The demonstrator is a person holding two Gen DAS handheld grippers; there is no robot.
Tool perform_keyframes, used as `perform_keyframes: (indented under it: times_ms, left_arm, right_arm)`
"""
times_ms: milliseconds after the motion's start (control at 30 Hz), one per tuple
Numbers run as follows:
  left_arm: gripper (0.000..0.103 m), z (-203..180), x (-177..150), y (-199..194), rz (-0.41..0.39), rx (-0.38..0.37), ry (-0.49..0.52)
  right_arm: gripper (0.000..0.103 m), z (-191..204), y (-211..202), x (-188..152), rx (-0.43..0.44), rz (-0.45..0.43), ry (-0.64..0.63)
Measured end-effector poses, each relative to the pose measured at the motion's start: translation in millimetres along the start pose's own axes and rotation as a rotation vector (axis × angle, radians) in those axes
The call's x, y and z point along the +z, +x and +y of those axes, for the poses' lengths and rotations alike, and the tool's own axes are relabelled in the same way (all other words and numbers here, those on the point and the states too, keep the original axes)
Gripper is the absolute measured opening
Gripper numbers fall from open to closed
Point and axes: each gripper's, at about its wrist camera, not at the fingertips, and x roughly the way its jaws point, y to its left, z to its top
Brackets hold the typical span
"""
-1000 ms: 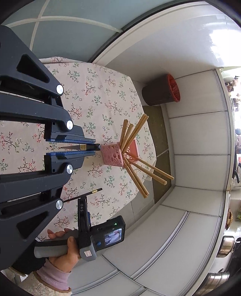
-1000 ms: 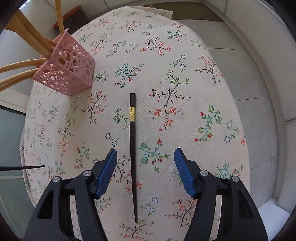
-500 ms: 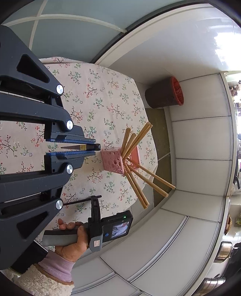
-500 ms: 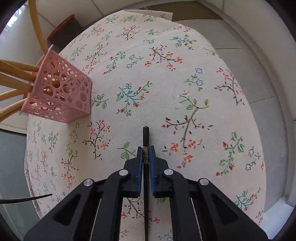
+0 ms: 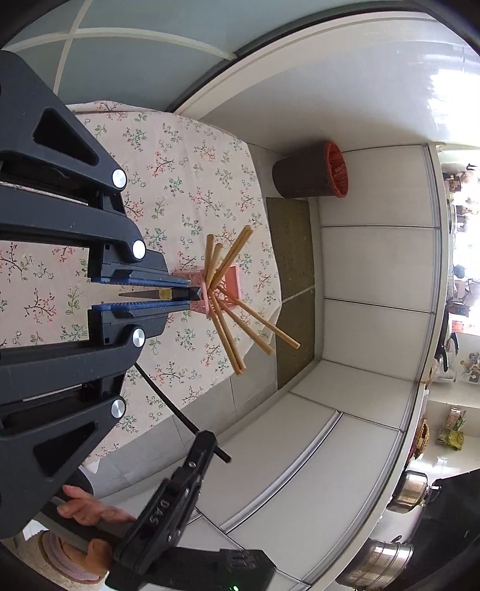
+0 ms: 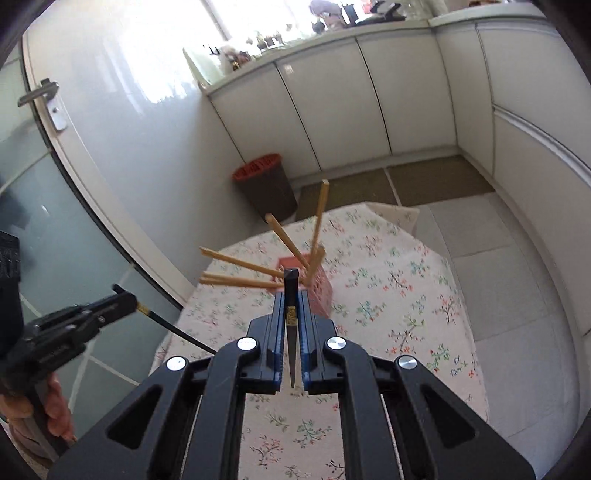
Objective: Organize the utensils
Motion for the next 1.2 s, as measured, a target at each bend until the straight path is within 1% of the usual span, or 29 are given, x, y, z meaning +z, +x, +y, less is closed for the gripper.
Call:
perform_keyframes:
  times_ms: [133,233,333,433,567,700,733,767,800,833,867,1000,1067,1200]
  left_arm:
    - [0.006,1.3,24.7,-12.8,-0.044,0.016,0.008]
    - [0.006,2.6,45.7,-19.0,-0.087,0.010,-0.005]
    - [0.006,1.3,64.3,-15.5,-0.123,0.008,-0.019]
    - [0.006,2.1,80.6,-5.2,-0.156,0.004,-0.041]
    - [0.006,2.3,93.8,19.1,-0.172,0.012,-0.065]
    - [0.007,10.4,95.7,53.4,-0.147,-0.008,-0.122]
    - [0.009,14.1,94.0,63.6,-0.140,-0.025,-0.144]
    - [0.015,16.6,91.0,74.1,-0.124,-0.044,-0.156]
    - [0.023,20.1,87.3,83.0,-0.107,-0.051,-0.172]
    - [0.024,24.4,83.6,86.6,-0.110,-0.058,-0.190]
    - [0.024,28.6,81.1,85.4,-0.130,-0.064,-0.205]
    - [0.027,40.8,81.6,64.3,-0.210,-0.040,-0.233]
    - [0.033,45.7,83.6,53.5,-0.241,-0.027,-0.241]
    - [0.034,54.9,84.0,41.1,-0.270,-0.015,-0.261]
  right_arm:
    - [0.007,25.8,-23.8,49.8,0.051,-0.097,-0.025]
    - [0.007,41.1,-32.9,85.6,0.059,-0.185,-0.050]
    - [0.007,51.6,-27.0,112.5,0.050,-0.225,-0.061]
    - [0.007,56.2,-7.8,126.4,0.015,-0.248,-0.080]
    - [0.007,45.4,26.0,130.4,0.008,-0.239,-0.067]
    - [0.007,38.2,49.5,130.7,-0.006,-0.228,-0.085]
    - [0.007,36.7,55.2,130.2,-0.014,-0.227,-0.092]
    - [0.007,35.7,60.5,128.6,-0.021,-0.224,-0.098]
    - [0.007,34.5,66.1,127.0,-0.023,-0.216,-0.103]
    - [0.007,33.7,71.6,126.1,-0.027,-0.209,-0.105]
    - [0.007,32.9,76.1,125.2,-0.031,-0.204,-0.111]
    - [0.007,33.9,89.0,121.9,-0.042,-0.194,-0.134]
    - [0.007,37.5,92.3,118.7,-0.051,-0.195,-0.152]
    - [0.007,50.3,99.9,106.1,-0.086,-0.201,-0.212]
